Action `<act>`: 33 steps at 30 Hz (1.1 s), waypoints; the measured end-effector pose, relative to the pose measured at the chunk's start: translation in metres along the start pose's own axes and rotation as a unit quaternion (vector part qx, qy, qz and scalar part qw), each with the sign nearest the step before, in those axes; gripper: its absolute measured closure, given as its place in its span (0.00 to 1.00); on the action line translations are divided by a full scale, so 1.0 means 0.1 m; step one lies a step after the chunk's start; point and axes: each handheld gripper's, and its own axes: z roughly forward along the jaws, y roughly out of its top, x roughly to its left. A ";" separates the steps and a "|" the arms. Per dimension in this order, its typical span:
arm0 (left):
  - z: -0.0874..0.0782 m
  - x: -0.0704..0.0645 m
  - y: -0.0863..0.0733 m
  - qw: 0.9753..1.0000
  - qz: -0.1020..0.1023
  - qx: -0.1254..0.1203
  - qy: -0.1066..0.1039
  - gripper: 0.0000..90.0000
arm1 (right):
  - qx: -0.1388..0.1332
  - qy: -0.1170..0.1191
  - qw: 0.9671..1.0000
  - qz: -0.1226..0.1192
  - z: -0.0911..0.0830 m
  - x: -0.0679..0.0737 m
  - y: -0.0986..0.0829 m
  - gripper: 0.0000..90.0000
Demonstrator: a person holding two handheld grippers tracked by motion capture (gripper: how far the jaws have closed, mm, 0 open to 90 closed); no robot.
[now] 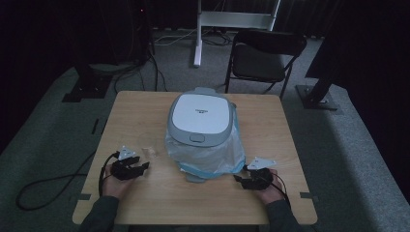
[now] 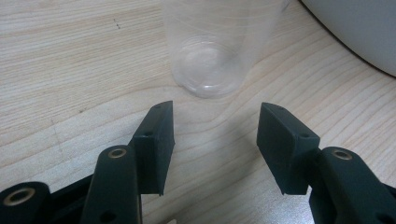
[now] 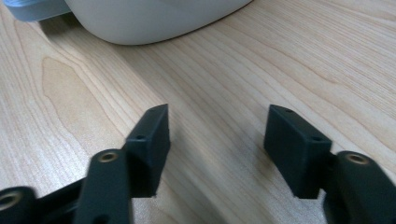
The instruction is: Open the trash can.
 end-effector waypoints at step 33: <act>0.00 -0.01 -0.01 1.000 0.005 -0.001 0.002 0.52 | -0.037 0.075 0.993 -0.085 0.09 0.51 0.25 1.00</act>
